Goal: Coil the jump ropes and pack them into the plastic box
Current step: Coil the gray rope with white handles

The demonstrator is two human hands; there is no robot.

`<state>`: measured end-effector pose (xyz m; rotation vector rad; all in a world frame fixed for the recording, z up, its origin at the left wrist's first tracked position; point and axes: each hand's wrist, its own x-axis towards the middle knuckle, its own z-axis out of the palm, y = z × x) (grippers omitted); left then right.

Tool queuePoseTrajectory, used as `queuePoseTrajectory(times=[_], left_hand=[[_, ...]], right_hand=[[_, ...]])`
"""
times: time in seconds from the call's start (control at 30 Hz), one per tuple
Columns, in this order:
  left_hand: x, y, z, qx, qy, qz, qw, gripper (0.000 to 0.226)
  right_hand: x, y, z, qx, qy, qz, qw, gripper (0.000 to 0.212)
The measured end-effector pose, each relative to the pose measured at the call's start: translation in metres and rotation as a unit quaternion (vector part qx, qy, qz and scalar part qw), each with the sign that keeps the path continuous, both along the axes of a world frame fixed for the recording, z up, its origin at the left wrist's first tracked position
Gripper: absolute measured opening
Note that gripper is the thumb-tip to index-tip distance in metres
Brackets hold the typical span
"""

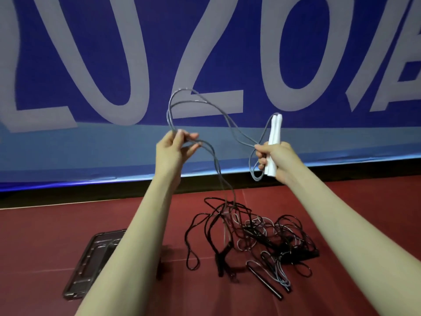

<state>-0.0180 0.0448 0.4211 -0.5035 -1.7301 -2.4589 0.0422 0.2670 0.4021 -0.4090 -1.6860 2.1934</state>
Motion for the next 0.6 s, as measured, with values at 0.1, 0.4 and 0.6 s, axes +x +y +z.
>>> queuePoseTrajectory(times=[0.1,0.4,0.6], left_hand=[[0.016,0.001,0.034,0.028,0.033,-0.025,0.999,0.024],[0.007,-0.001,0.005,-0.278,0.039,0.043,0.959,0.031],[0.012,-0.014,0.015,-0.508,0.137,0.097,0.845,0.036]], right_hand=[[-0.003,-0.001,-0.004,0.004,-0.008,-0.004,1.0,0.03],[0.003,0.012,-0.014,0.174,-0.144,0.026,0.974,0.015],[0.008,0.013,-0.016,0.406,-0.196,-0.042,0.891,0.016]])
